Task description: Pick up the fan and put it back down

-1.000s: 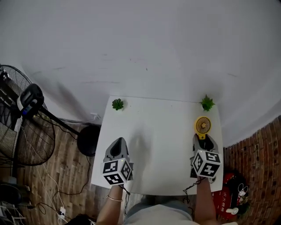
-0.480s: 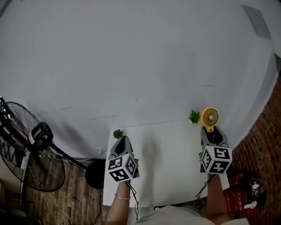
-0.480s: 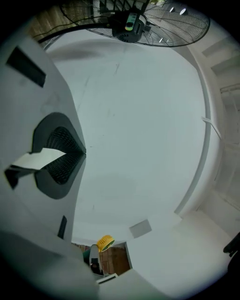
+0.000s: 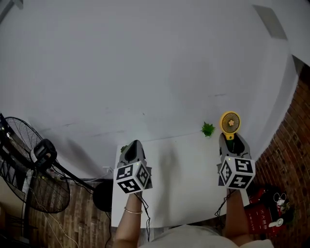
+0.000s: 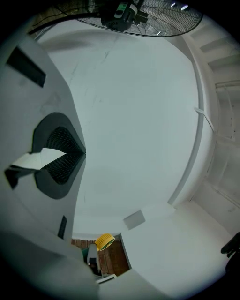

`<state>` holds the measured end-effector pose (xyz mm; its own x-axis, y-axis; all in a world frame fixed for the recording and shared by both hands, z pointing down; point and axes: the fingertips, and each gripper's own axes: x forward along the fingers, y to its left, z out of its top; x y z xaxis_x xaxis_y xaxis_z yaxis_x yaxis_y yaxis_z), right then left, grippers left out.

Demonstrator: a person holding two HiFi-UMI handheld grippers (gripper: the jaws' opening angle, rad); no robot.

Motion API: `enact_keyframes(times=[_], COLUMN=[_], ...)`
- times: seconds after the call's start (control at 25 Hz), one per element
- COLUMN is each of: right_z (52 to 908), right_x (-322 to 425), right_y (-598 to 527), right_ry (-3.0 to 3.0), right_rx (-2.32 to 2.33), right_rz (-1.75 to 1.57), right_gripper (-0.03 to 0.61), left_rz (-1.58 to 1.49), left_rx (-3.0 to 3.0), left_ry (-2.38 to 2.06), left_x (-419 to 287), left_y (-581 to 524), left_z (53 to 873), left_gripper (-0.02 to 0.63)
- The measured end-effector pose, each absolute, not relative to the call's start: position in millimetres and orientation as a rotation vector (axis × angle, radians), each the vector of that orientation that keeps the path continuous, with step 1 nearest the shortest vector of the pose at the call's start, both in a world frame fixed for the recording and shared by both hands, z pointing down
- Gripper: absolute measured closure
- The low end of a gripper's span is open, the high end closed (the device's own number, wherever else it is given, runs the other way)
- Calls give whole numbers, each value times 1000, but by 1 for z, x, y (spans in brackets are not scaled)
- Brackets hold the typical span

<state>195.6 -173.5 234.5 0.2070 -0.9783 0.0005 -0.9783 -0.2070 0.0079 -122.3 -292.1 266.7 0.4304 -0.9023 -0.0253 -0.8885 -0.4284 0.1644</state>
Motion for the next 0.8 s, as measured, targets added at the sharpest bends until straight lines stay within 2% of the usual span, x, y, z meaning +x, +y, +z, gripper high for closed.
enact_keyframes(times=[0.52,0.8], right_z=[238,252], right_x=[195,165], right_y=[-170,-192], right_ry=[-1993,-2084], right_rx=[2419,2309], right_rz=[22,70], right_gripper=[400,400], left_rz=[-163,-126], left_rx=[2503,2417], left_ry=[-1628,-1715], left_x=[-134,-165], left_y=[-284,-277], left_z=[275,292], left_gripper=[601,601])
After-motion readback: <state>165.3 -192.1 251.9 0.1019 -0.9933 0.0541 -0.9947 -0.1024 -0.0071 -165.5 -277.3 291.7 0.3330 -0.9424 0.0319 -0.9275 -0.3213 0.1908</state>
